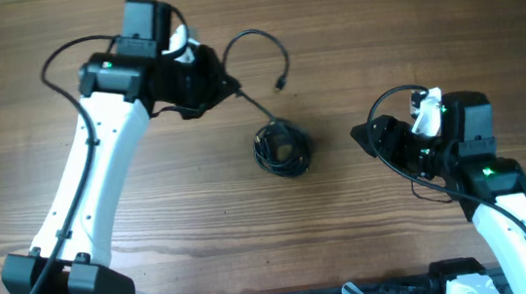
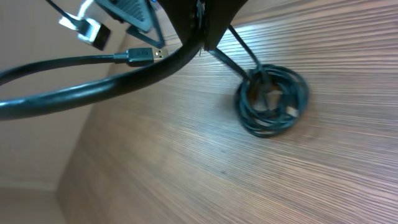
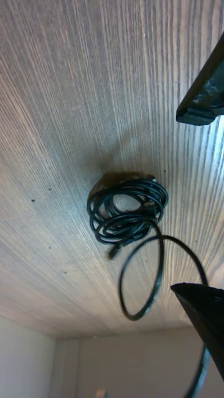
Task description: Untangle cables
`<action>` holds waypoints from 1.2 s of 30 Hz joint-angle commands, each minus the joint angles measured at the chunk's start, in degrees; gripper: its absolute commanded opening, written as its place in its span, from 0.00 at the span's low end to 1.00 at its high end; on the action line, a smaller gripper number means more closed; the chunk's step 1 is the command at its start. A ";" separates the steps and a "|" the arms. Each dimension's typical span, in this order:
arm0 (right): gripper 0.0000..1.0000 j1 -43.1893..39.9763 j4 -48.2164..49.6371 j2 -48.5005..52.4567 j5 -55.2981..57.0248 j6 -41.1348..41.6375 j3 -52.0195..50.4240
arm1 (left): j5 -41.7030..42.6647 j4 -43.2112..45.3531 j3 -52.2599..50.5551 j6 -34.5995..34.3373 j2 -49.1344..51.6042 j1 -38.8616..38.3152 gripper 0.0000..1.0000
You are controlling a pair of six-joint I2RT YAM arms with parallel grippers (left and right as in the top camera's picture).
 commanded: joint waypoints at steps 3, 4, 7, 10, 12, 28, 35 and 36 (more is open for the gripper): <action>0.91 0.09 1.31 0.07 -1.36 -1.05 0.98 | 3.32 -2.82 1.11 6.91 -1.62 0.13 0.04; 0.92 0.09 1.31 0.07 -1.36 -1.05 0.98 | 4.98 -2.29 1.11 6.91 -1.62 -0.09 0.04; 0.95 0.09 1.33 0.07 -1.33 -1.07 0.98 | 15.91 1.38 1.11 6.97 -1.62 -0.50 0.04; 0.95 0.09 1.31 0.07 -1.33 -1.09 0.98 | 23.65 3.17 1.11 8.17 -1.62 -1.01 0.04; 0.95 0.09 1.29 0.07 -1.33 -1.07 0.98 | 23.61 2.69 1.11 13.00 -1.62 -1.99 0.04; 0.96 0.09 2.93 0.07 -15.37 -19.43 0.98 | 15.08 0.76 1.11 14.49 -1.60 -6.47 0.04; 0.87 1.51 -0.13 0.07 -20.87 -31.23 0.98 | 14.47 3.06 1.11 8.39 -1.60 -5.01 0.04; 0.86 2.05 -0.11 0.07 -20.85 -31.41 0.98 | 14.51 3.48 1.11 6.71 -1.60 -4.46 0.04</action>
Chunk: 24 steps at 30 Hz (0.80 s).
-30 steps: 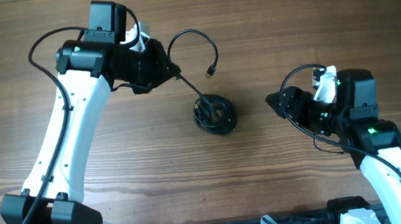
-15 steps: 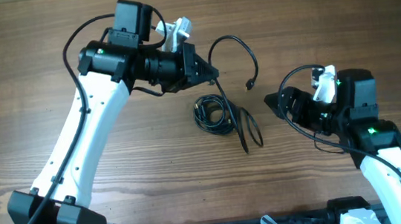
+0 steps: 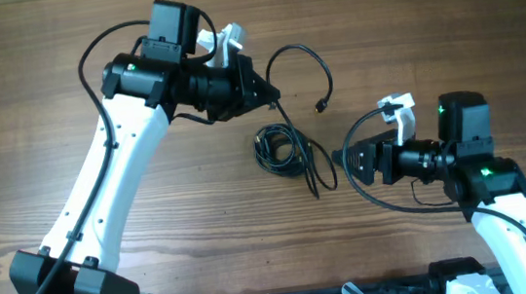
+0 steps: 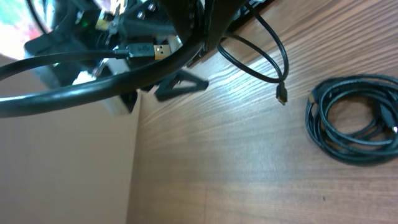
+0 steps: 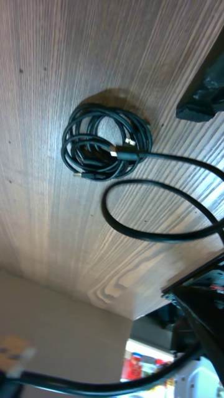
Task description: Untangle cables
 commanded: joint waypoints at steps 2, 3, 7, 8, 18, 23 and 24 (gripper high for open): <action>0.86 2.27 0.37 0.09 -2.03 -4.55 0.96 | 0.13 1.66 1.03 -7.48 -1.60 1.95 0.04; 0.84 2.73 0.94 0.24 -2.05 -4.33 0.94 | 0.35 1.90 1.03 -7.69 -1.60 1.95 0.04; 0.72 3.23 2.64 3.87 -1.42 -4.35 0.94 | 3.32 1.81 1.03 -8.11 -1.60 1.88 0.04; 0.67 3.23 3.10 5.86 -1.42 -4.37 0.94 | 4.04 1.81 1.03 -8.09 -1.60 1.88 0.04; 0.04 3.21 11.50 9.46 -0.76 9.90 1.14 | -9.86 1.03 1.03 -8.07 -1.60 3.39 0.04; 0.04 3.21 11.65 1.95 16.59 21.33 6.14 | -15.04 -4.68 1.03 -8.07 -1.60 14.97 0.04; 0.04 3.21 11.80 0.39 19.32 21.44 7.21 | -13.40 -4.98 1.03 -8.04 -1.60 17.59 0.04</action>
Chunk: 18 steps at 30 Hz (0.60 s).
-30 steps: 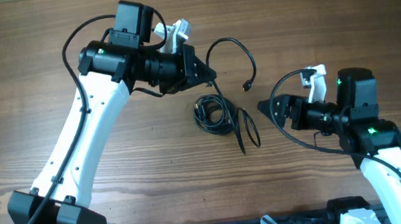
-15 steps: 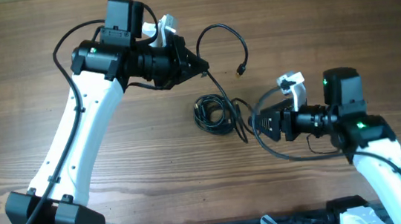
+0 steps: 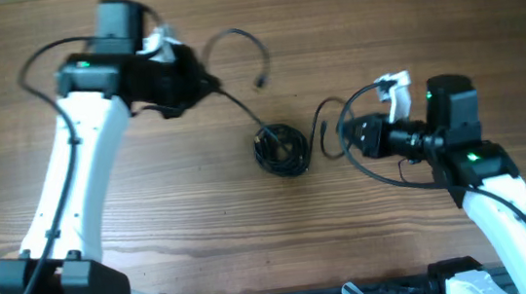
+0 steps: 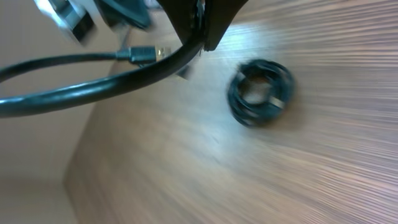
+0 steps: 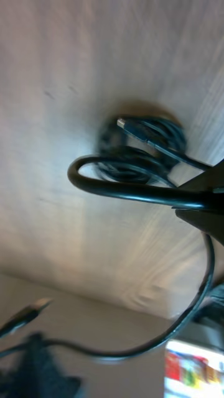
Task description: Untangle cables
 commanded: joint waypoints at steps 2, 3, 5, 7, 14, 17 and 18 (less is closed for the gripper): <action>0.04 0.20 4.20 -8.17 12.79 6.03 6.16 | 4.57 -1.01 0.90 -0.31 -1.60 10.82 0.04; 0.04 0.20 5.70 -8.85 12.63 6.82 6.32 | 5.70 -0.85 0.90 -0.31 -1.60 11.52 0.04; 0.05 0.20 10.49 -9.97 12.66 10.43 6.34 | 6.34 -0.46 0.90 -0.31 -1.60 12.13 0.06; 0.04 0.20 13.77 -9.86 12.66 13.57 6.34 | 6.34 -0.83 0.90 -0.28 -1.60 12.07 0.36; 0.04 0.20 24.24 -9.79 21.55 18.01 7.43 | 5.90 -2.49 0.87 0.37 -1.60 12.07 1.00; 0.05 0.20 26.93 -8.70 27.82 20.57 14.86 | 5.51 -2.84 0.83 3.26 -1.60 12.07 1.00; 0.05 0.20 29.42 -7.63 28.35 20.63 17.31 | 4.83 -2.99 0.79 4.02 -1.60 12.07 1.00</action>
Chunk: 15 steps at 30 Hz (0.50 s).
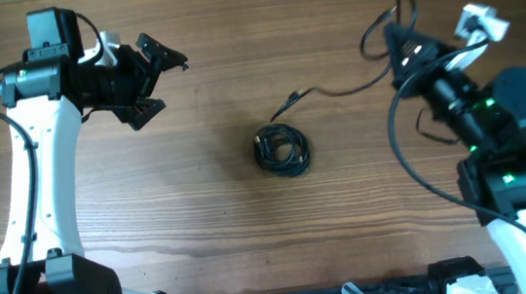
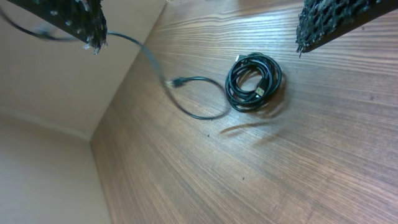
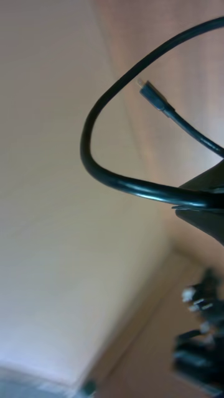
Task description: Untangle cables
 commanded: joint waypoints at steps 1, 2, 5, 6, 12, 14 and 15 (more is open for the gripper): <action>0.04 0.13 6.80 2.34 6.80 2.23 9.55 | -0.81 -0.55 0.72 3.52 -1.49 0.13 1.00; 0.05 0.13 9.33 3.67 10.67 2.23 11.02 | -0.79 -0.98 0.72 3.87 -1.49 0.13 1.00; 0.05 -0.48 12.55 7.56 28.92 0.72 12.13 | -1.51 -3.10 0.72 4.35 -1.49 0.13 1.00; 0.05 -2.19 12.55 10.29 34.23 -4.33 12.22 | -1.64 -4.48 0.68 7.04 -1.49 -0.07 1.00; 0.05 -11.32 -8.41 28.76 30.01 -19.80 38.47 | -6.54 -3.58 0.66 10.75 -1.49 -6.64 1.00; 0.04 -16.39 -22.93 39.50 29.38 -20.85 55.10 | -8.98 -3.02 0.66 10.73 -1.49 -9.40 1.00; 0.04 -19.04 -28.65 44.48 27.98 -20.96 61.64 | -9.18 -2.75 0.66 10.75 -1.49 -10.64 1.00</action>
